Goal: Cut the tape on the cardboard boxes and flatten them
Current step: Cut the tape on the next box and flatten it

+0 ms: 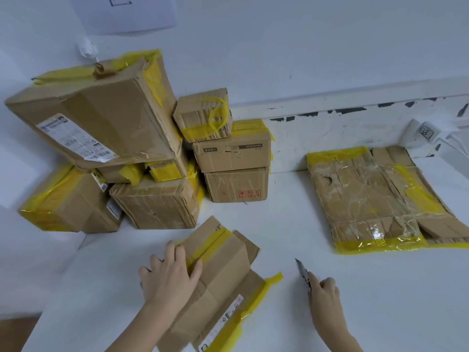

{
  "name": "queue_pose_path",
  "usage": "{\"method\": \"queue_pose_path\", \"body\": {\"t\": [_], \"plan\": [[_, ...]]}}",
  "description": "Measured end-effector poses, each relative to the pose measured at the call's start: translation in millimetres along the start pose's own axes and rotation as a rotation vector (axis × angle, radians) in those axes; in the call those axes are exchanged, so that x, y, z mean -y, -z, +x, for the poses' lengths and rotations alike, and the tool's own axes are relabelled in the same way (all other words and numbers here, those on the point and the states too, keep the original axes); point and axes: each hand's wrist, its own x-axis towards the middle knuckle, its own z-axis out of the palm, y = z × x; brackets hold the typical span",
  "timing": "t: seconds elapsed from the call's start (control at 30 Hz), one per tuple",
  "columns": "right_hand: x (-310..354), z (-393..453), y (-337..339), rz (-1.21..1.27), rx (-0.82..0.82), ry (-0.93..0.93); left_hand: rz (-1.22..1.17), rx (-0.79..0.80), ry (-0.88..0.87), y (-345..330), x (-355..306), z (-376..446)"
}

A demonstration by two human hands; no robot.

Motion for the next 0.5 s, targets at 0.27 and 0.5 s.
{"method": "queue_pose_path", "body": {"t": [0.27,0.5], "plan": [[8,12,-9,-0.264,-0.089,-0.020,0.005,-0.005,-0.050,3,2,1],[13,3,3,-0.325,-0.116,-0.026,-0.464,0.034,-0.231,-6,33,21]]}}
